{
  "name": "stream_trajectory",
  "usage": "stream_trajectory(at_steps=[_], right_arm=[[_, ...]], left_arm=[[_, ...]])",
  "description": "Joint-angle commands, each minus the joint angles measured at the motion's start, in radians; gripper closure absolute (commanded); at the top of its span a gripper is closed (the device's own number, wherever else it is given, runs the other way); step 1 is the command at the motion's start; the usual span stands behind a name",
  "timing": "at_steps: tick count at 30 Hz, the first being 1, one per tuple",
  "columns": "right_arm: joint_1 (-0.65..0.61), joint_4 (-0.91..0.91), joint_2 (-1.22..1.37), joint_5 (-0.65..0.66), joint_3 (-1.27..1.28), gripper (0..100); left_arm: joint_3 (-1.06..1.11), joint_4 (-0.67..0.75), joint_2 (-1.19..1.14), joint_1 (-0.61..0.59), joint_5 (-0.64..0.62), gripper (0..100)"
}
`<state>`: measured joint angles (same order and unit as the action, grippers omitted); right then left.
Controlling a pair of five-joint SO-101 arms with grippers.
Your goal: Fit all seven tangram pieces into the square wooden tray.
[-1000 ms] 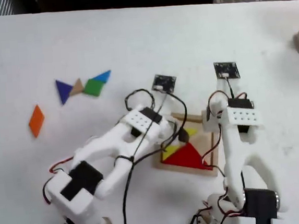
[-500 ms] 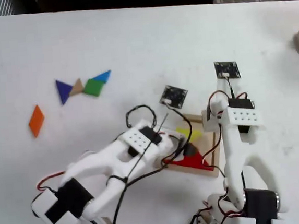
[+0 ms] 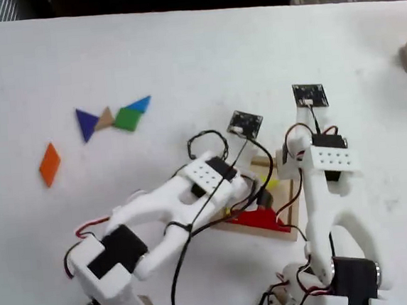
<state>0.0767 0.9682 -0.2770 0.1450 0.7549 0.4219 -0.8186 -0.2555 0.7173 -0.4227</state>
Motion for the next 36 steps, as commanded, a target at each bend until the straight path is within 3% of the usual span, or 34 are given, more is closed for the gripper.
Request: stream_trajectory(at_steps=[1, 5, 12, 28, 32, 36], right_arm=[[0.035, -0.004, -0.044, 0.017, -0.006, 96.8], [0.097, -0.002, -0.044, 0.015, -0.008, 96.9], [0.174, 0.033, -0.039, 0.018, -0.006, 96.8], [0.174, 0.039, -0.036, 0.020, -0.006, 96.7], [0.174, 0.039, -0.036, 0.043, -0.005, 96.7], [0.177, 0.035, -0.045, 0.064, 0.015, 96.7]], left_arm=[[-0.029, 0.072, -0.010, -0.004, -0.026, 69], [-0.029, 0.178, -0.013, -0.005, -0.051, 78], [-0.032, 0.224, -0.031, -0.004, -0.046, 77], [-0.364, -0.002, -0.245, 0.015, -0.038, 74], [-0.402, -0.097, -0.263, 0.053, 0.098, 74], [-0.430, -0.123, -0.280, 0.038, 0.359, 74]])
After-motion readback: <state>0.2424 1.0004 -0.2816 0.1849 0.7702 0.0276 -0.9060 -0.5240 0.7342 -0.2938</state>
